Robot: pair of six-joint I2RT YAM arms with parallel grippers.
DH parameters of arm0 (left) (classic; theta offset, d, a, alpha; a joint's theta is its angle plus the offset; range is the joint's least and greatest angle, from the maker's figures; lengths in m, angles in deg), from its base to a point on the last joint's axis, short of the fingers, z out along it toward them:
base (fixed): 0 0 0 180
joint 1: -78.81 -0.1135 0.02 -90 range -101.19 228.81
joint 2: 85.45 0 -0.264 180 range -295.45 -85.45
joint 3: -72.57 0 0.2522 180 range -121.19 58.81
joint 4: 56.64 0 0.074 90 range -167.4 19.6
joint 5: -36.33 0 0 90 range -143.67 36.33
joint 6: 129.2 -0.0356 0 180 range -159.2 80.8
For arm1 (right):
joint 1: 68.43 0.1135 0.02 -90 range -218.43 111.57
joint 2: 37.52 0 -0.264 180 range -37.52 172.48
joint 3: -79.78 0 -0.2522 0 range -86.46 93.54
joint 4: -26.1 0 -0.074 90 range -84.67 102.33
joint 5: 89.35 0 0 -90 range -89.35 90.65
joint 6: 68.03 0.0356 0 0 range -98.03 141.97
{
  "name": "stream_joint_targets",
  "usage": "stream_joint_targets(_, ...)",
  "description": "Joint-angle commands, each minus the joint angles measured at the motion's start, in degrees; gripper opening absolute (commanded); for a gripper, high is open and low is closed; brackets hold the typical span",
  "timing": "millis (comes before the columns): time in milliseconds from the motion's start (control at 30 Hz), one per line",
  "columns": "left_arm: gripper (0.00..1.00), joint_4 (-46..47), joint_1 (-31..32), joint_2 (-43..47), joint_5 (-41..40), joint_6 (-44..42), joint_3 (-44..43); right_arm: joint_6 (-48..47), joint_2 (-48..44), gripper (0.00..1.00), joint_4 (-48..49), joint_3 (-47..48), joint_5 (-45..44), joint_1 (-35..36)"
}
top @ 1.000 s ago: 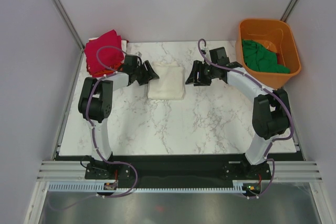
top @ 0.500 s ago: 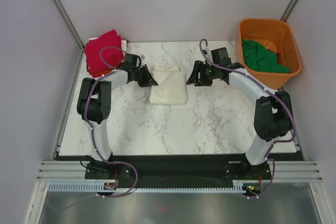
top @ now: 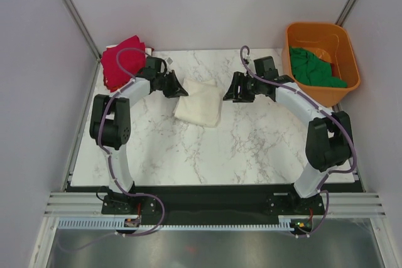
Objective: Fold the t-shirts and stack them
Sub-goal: Neatly place the folded tshirt to the corner
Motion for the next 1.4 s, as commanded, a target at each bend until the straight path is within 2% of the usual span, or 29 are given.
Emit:
stream_joint_targets(0,0.02,-3.2,-1.4,4.0,1.0,-5.2,-7.1,-0.7,-3.5,0.62,1.6,-0.2,1.3,-0.2)
stream_joint_targets(200,0.02,-10.6,-3.7,0.7,-1.0,-8.4,-18.5,-0.2,-4.7,0.62,2.3,-0.9,2.1,-0.3)
stream_joint_targets(600,0.02,-17.7,-9.1,-7.3,2.6,-5.9,-40.2,0.5,-6.1,0.62,3.7,-1.6,3.1,-0.2)
stream_joint_targets(833,0.02,-20.7,-9.9,-12.9,4.1,-4.8,-52.4,0.8,-6.3,0.62,4.1,-1.7,3.4,-0.3)
stream_joint_targets(1033,0.02,-21.0,-11.0,-17.8,8.1,-0.3,-61.3,0.9,-6.2,0.62,4.5,-1.6,3.6,-0.3)
stream_joint_targets(1133,0.02,-20.5,-11.0,-19.0,9.5,0.6,-65.5,0.9,-6.3,0.62,4.6,-1.7,3.7,-0.2)
stream_joint_targets(1233,0.02,-19.4,-11.5,-17.0,8.6,0.7,-65.7,1.1,-6.2,0.62,4.5,-1.7,3.9,-0.3)
stream_joint_targets(1367,0.02,-18.5,-16.1,-14.2,9.2,2.1,-65.7,1.2,-6.4,0.62,4.7,-1.7,4.2,-0.2)
